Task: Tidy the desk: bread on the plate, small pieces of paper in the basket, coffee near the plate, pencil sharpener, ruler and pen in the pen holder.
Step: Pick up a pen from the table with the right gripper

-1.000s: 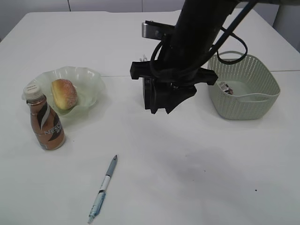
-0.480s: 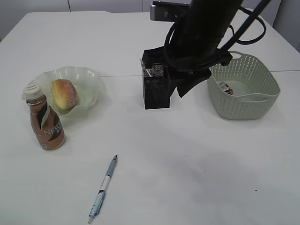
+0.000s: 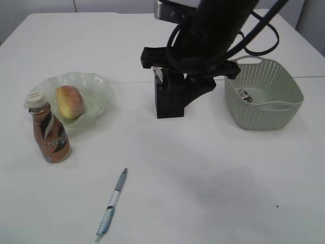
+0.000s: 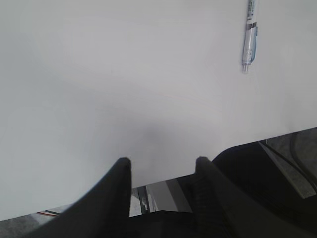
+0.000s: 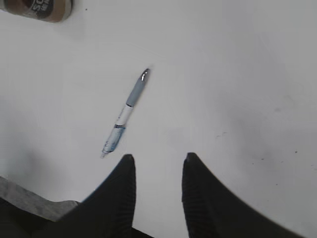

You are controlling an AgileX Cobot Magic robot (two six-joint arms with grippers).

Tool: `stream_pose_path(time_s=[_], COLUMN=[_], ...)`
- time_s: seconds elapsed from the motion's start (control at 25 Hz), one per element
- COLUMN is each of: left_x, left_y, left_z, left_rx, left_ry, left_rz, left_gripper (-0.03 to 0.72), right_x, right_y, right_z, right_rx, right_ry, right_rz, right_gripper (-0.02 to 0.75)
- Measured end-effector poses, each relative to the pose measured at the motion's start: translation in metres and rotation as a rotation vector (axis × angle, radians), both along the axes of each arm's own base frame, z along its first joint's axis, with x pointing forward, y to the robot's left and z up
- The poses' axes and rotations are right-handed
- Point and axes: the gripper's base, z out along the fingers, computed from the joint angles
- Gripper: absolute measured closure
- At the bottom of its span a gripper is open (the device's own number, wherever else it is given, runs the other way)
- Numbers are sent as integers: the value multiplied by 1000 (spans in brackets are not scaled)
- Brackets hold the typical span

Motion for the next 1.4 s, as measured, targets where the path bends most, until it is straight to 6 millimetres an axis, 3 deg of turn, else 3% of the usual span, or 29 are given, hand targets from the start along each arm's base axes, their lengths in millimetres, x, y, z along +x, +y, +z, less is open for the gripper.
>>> stream_pose_path(time_s=[0.24, 0.44, 0.68, 0.88, 1.4], left_x=[0, 0, 0, 0, 0], left_y=[0, 0, 0, 0, 0], left_z=[0, 0, 0, 0, 0], left_rx=[0, 0, 1, 5, 8], left_ry=[0, 0, 0, -3, -4], left_rz=[0, 0, -5, -20, -29], left_gripper=[381, 381, 381, 381, 381], right_x=[-2, -14, -15, -10, -4], right_y=[6, 40, 74, 82, 88], right_z=[2, 2, -37, -61, -87], right_rx=[76, 146, 71, 26, 12], right_ry=[74, 58, 75, 83, 142], right_rz=[-129, -149, -194, -246, -295], right_gripper=[472, 472, 473, 473, 474])
